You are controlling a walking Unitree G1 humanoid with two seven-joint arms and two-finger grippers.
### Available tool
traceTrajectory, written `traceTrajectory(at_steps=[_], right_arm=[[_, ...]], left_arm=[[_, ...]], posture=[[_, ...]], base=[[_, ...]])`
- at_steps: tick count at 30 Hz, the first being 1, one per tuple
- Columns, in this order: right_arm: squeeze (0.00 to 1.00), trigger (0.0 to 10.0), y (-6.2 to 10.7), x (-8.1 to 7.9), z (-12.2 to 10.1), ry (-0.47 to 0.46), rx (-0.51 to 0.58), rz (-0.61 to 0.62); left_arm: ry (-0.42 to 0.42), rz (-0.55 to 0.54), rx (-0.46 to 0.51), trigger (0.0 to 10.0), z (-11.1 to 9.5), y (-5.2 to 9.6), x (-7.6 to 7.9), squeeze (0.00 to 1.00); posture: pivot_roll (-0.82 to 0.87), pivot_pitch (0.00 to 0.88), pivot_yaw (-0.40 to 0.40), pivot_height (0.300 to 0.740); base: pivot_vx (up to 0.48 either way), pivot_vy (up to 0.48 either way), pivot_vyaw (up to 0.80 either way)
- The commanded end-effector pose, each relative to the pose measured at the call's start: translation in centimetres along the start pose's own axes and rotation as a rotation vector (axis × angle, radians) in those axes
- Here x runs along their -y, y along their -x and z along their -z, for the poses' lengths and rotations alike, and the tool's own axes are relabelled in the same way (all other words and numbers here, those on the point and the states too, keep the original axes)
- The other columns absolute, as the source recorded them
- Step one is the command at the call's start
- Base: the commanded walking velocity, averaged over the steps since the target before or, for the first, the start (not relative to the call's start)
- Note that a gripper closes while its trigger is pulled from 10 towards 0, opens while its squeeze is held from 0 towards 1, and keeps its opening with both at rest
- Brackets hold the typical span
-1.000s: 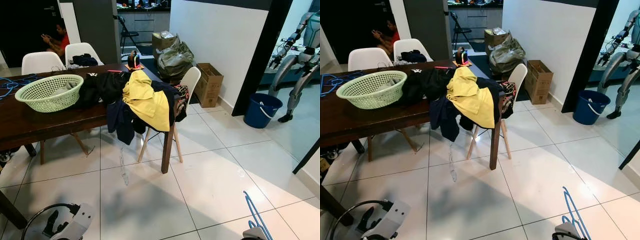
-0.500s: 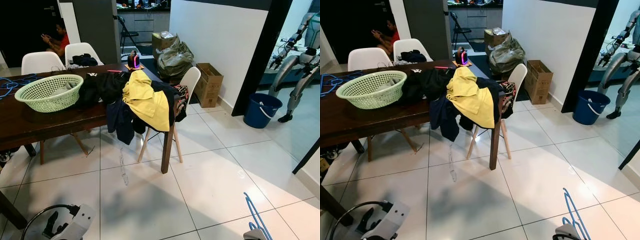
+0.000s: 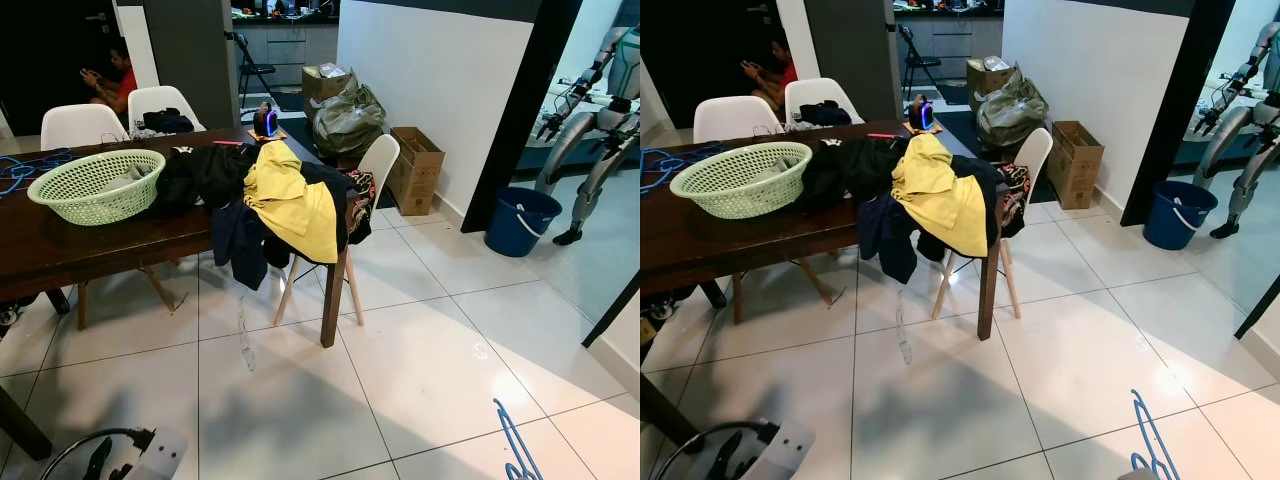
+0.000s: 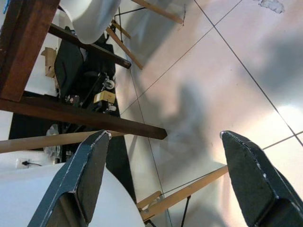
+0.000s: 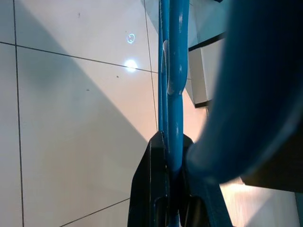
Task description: Hang hanger
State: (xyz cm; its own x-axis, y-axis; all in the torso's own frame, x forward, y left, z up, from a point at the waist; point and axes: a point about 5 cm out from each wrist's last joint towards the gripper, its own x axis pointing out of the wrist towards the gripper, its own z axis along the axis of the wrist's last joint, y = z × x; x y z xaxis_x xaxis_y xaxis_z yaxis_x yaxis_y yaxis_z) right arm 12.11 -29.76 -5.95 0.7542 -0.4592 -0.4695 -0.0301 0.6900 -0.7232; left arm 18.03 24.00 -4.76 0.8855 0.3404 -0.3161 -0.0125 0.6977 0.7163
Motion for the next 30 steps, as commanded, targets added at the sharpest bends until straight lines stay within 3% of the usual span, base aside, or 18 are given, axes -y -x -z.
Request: traceTrajectory(at_steps=[1,8,18,30], right_arm=[[0.0,10.0,0.0,0.3,0.0,-0.01,0.011,0.02],[0.0,10.0,0.0,0.3,-0.1,-0.011,0.014,0.02],[0.0,10.0,-1.1,0.5,-1.4,-0.013,0.017,0.017],[0.0,10.0,-0.9,0.4,-1.2,-0.012,0.014,0.017]], left_arm=[[-0.014,-0.009,0.019,10.0,0.2,0.1,-0.5,0.0],[-0.014,-0.01,0.019,10.0,0.3,0.1,-0.6,0.0],[-0.015,-0.003,0.012,10.0,-1.1,-1.3,-0.5,0.0],[-0.015,-0.002,0.012,10.0,-1.0,-1.1,-0.4,0.0]], posture=[[0.01,0.006,-0.026,0.74],[0.01,0.002,-0.018,0.74],[0.0,0.0,-0.015,0.74],[0.01,0.0,-0.023,0.74]], base=[[0.0,0.0,0.0],[0.0,0.0,0.0],[0.0,0.0,0.0],[0.0,0.0,0.0]])
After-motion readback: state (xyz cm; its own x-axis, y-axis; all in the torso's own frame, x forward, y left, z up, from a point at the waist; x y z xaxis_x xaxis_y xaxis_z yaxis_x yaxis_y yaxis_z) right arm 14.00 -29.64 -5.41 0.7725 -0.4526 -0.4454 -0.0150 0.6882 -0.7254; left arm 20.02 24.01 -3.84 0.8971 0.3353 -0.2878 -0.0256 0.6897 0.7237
